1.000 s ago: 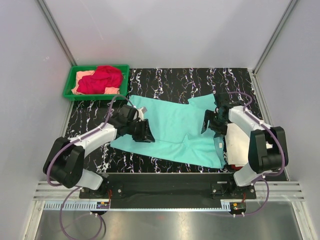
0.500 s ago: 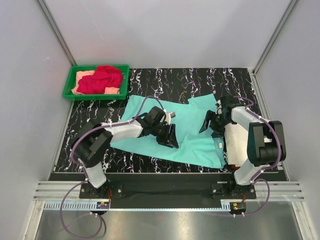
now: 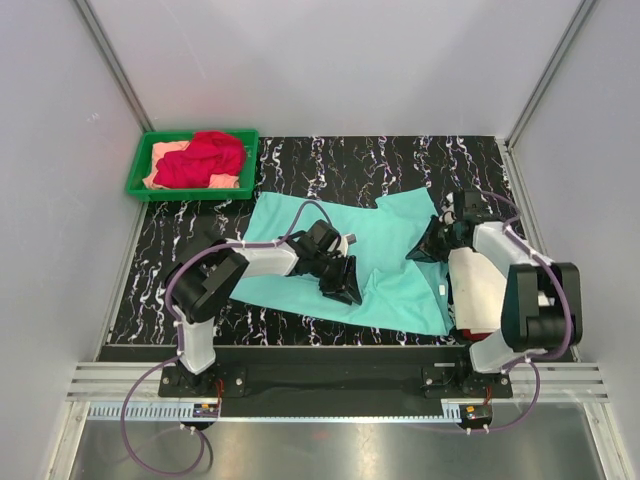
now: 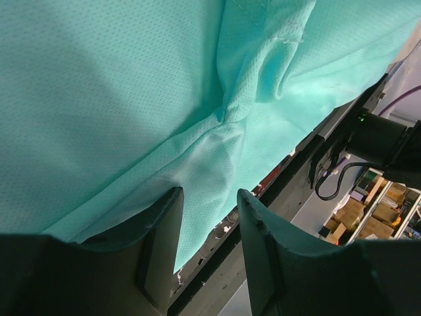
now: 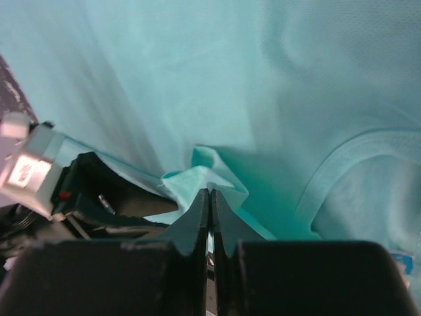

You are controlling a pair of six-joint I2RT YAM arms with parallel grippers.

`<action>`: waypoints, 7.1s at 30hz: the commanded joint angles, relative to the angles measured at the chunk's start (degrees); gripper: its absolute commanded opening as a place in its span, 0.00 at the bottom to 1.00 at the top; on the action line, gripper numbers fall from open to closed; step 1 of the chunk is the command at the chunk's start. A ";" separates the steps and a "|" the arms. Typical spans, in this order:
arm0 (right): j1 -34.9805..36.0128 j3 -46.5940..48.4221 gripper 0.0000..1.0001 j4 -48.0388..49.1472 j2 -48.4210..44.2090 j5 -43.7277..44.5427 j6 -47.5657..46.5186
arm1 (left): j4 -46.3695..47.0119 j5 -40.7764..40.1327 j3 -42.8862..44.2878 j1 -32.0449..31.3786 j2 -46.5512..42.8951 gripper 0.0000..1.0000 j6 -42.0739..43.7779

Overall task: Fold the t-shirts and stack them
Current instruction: Fold the tshirt

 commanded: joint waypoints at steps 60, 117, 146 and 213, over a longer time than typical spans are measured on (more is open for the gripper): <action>-1.56 1.87 0.48 -6.32 3.12 7.31 -5.32 | 0.12 -4.06 23.28 -0.82 12.41 0.34 4.24; 12.57 12.16 0.59 -18.98 -2.25 20.25 4.34 | -23.00 -25.87 5.14 8.65 -17.90 0.54 18.91; 31.93 23.93 0.78 -16.24 18.68 23.13 5.50 | -27.03 -28.67 -6.42 31.97 -21.15 0.66 9.07; 6.70 80.64 0.08 -15.90 52.97 32.98 -15.34 | -14.21 -37.11 26.62 41.19 6.52 0.50 35.44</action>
